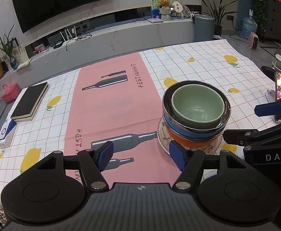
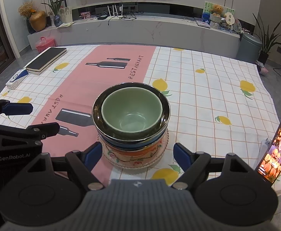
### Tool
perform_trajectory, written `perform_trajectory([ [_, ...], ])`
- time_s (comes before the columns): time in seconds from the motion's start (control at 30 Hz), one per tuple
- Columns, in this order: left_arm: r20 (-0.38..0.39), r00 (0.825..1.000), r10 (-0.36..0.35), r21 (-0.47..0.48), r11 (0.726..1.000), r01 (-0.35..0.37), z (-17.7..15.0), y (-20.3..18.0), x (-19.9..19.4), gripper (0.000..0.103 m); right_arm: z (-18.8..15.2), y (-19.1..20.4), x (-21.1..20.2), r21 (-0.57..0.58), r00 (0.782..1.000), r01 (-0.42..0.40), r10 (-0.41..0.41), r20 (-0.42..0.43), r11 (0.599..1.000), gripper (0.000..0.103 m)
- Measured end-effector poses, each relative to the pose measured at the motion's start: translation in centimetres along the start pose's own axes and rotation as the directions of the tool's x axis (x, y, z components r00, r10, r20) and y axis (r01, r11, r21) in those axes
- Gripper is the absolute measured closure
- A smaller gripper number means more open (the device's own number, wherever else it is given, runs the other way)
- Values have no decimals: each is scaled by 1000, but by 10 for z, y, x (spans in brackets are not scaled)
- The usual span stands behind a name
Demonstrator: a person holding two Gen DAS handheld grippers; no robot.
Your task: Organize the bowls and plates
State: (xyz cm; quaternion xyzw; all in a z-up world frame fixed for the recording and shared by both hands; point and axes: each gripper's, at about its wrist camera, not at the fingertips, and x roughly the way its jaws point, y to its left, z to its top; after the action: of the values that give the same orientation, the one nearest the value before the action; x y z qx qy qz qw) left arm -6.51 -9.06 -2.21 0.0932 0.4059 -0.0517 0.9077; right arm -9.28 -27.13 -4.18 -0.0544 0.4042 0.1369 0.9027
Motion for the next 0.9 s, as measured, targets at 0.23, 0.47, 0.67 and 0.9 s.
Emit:
perform_trajectory([
  [0.23,2,1000,-3,-3,1000,3,0,0,-1,25,0,-1,-1,1,1000,0,0,3,1000,23],
  [0.47,2,1000,-3,-4,1000,3,0,0,0,25,-1,-1,-1,1,1000,0,0,4,1000,23],
  [0.67,4,1000,-4,-5,1000,4,1,0,-1,25,-1,-1,-2,0,1000,2,-2,5,1000,23],
  [0.9,3,1000,-5,-3,1000,5,1,-1,-2,25,-2,0,-2,-2,1000,1,-1,4,1000,23],
])
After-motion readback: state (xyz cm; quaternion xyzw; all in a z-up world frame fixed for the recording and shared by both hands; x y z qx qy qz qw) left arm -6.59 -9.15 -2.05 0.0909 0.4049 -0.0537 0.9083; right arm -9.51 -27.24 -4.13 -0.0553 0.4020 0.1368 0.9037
